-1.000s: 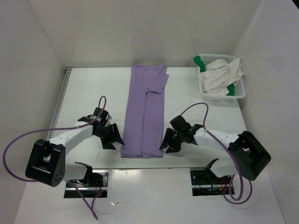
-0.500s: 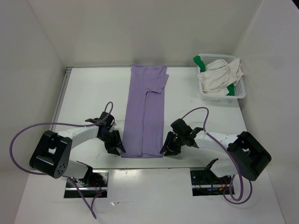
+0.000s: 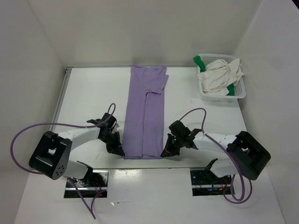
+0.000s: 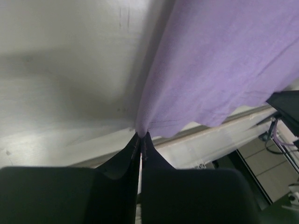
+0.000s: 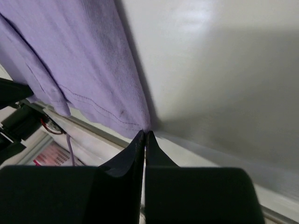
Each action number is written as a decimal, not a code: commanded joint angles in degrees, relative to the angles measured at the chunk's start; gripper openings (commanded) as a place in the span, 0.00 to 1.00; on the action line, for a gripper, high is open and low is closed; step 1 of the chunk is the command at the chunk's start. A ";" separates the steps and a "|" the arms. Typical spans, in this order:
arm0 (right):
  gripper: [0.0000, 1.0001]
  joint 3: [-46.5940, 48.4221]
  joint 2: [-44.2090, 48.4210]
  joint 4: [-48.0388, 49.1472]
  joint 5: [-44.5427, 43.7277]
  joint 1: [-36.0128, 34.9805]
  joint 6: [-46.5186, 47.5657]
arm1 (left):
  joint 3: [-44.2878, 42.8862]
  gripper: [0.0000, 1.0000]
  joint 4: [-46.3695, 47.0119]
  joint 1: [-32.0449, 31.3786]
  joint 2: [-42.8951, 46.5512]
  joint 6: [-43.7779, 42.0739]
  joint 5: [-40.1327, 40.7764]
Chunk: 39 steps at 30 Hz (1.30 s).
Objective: Fold and stack the t-shirts
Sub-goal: Fold the folded rectangular tshirt in 1/3 of the way
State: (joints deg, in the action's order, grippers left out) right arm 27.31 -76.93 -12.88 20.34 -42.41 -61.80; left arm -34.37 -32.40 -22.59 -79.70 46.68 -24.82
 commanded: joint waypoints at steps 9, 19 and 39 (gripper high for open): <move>0.00 12.48 12.60 -16.65 1.72 8.99 10.08 | -15.43 0.00 -14.09 3.33 4.12 -4.22 -2.95; 0.00 39.01 -17.51 -10.67 -0.21 24.39 23.47 | -34.96 0.00 1.37 12.75 -15.72 -2.82 0.91; 0.20 66.10 -42.26 -12.60 -2.14 29.41 28.40 | -57.83 0.41 7.26 15.56 -37.30 -1.85 5.39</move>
State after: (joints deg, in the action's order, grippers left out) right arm 88.07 -119.90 -25.36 19.11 -13.56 -35.48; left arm -92.53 -28.53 -8.43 -122.39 44.03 -19.86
